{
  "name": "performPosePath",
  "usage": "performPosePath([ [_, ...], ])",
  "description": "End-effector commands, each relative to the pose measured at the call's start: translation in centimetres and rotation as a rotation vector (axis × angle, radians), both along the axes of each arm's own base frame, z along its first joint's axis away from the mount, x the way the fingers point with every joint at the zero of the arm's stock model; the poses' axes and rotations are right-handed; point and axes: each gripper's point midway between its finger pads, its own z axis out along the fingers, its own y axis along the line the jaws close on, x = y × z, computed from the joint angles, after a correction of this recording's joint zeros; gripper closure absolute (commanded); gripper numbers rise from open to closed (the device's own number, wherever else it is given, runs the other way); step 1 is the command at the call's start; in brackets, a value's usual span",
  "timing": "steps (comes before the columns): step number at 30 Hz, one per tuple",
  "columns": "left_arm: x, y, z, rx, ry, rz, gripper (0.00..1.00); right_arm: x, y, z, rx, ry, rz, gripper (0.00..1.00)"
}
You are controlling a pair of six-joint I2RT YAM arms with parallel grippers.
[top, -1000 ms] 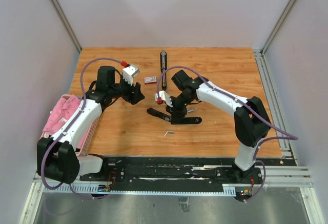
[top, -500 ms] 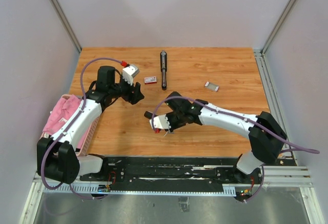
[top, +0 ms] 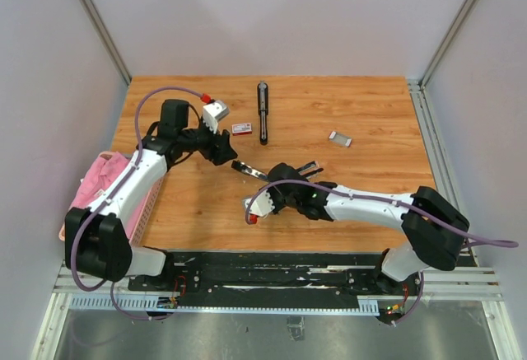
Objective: Unload the staples from the stapler
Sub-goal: Unload the staple at the center of the board.
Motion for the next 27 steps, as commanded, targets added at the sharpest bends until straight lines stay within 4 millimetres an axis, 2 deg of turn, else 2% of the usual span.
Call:
performPosePath([
  [1, 0.2, -1.9, 1.7, -0.024, -0.013, -0.108, 0.31, 2.3, 1.4, 5.6, 0.109, -0.265, -0.020, 0.97],
  [11, -0.2, -4.6, 4.4, 0.008, -0.051, -0.209, 0.27, 2.7, 1.4, 8.8, 0.098, -0.594, 0.013, 0.98],
  [14, -0.5, -5.1, 4.5, 0.020, -0.039, -0.233, 0.25, 2.7, 1.7, 9.8, 0.111, -0.684, 0.012, 0.98],
  [27, -1.6, -6.2, 1.7, 0.003, 0.052, -0.273, 0.26, 1.9, 2.1, 13.7, 0.203, -0.905, -0.030, 0.99],
])
